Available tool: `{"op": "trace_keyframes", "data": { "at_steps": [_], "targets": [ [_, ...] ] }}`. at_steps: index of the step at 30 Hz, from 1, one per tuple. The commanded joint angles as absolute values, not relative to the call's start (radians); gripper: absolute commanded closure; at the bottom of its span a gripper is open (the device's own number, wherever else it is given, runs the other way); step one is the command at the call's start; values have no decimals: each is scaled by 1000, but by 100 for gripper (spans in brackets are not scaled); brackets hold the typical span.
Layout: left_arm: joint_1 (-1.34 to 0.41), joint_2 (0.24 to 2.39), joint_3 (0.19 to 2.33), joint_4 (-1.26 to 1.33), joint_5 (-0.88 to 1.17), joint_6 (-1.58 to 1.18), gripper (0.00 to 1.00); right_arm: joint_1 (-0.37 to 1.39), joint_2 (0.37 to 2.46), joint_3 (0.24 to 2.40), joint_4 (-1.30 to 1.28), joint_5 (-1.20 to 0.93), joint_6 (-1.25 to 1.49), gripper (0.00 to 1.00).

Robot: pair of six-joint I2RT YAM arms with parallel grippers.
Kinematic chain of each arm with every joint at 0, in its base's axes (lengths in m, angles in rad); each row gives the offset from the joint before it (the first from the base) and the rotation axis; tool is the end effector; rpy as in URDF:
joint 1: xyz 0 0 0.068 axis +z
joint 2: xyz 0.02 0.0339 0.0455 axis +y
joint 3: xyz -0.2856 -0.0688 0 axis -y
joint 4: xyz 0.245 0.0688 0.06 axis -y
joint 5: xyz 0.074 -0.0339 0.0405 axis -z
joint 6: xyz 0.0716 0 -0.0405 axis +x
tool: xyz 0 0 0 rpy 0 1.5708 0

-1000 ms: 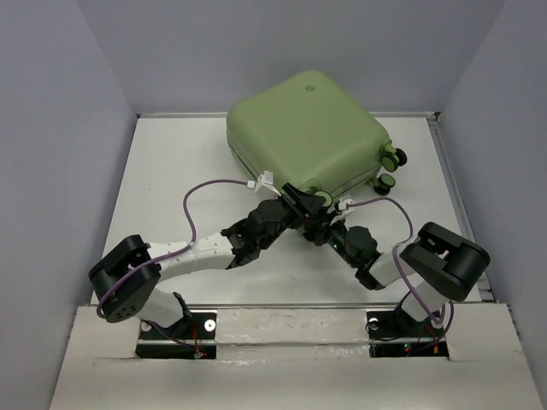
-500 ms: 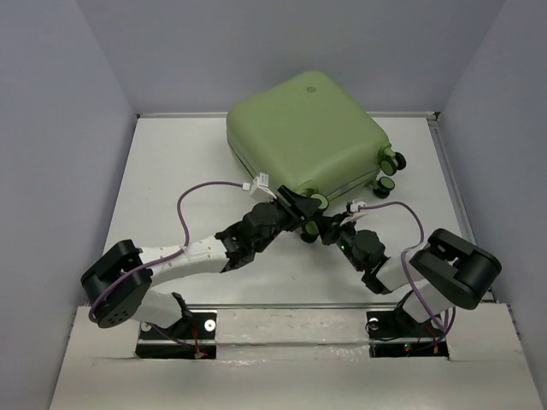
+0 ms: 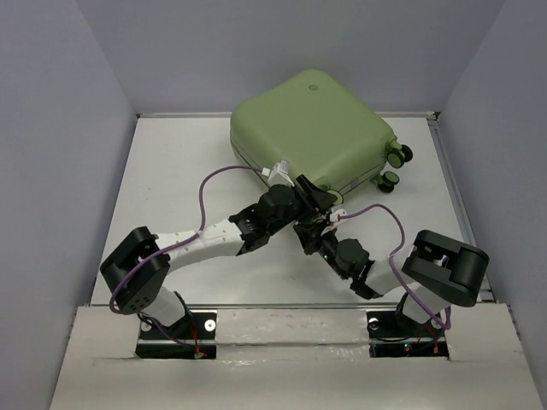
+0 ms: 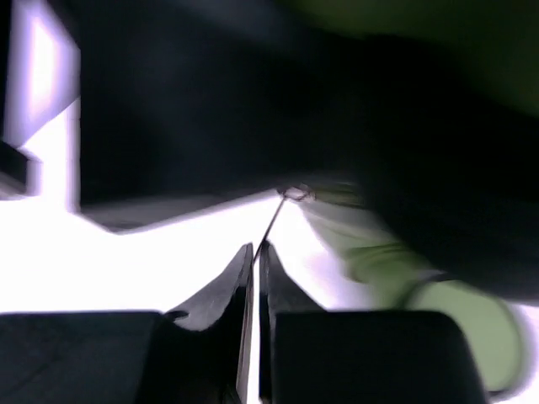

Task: Pack the luggage

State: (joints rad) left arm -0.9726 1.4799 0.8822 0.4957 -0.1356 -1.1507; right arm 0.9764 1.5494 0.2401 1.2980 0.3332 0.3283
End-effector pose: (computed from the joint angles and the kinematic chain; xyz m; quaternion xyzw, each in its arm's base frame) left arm 0.2189 -0.3041 0.2949 -0.1111 0.7336 -0.5593 0.3698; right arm 0.1744 0.2162 0.1763 -0.1128 0.7019 0.3272 0.6226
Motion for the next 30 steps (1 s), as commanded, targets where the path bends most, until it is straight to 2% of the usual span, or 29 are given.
{"op": "trace_keyframes", "data": {
  "at_steps": [1,5,10,15,17,18,19,20,21,22,23,24,25,26,28,30],
  "targets": [
    [-966,1491,1104,755,41,-1100,94,1104,1600,305,1623,249,311,93],
    [-979,1514,1152,759,103,-1147,94,1134,1615,339,1651,279,308,93],
    [-1034,1560,1178,784,109,-1177,94,1134,1744,489,1693,343,319,93],
    [-1048,1537,1117,795,91,-1187,94,1144,1792,523,1717,452,365,93],
    [-1039,1502,1076,792,83,-1166,93,1144,1761,448,1717,468,359,81],
    [-1028,1490,1060,787,81,-1143,81,1144,1746,416,1717,469,360,64],
    [-1023,1473,1046,782,78,-1143,81,1144,1729,381,1717,466,364,56],
    [-1020,1439,1017,778,72,-1111,61,1144,1682,303,1704,471,379,46],
    [-1016,1419,1005,767,66,-1091,50,1144,1649,269,1678,479,393,38],
    [-1011,1376,990,723,46,-1033,29,1144,1611,241,1549,488,412,25],
    [-1011,1376,989,691,46,-999,21,1144,1558,221,1548,495,431,21],
    [-1011,1332,988,613,20,-959,9,1144,1429,227,1287,514,474,15],
    [-1011,1309,986,573,11,-921,1,1144,1360,248,1126,526,497,14],
    [-1011,1257,979,542,-45,-854,1,1144,1298,267,860,549,520,12],
    [-1003,1195,960,451,-87,-798,1,1144,1142,287,711,552,525,10],
    [-1000,1099,937,350,-164,-726,1,1144,992,349,438,578,541,7]
  ]
}}
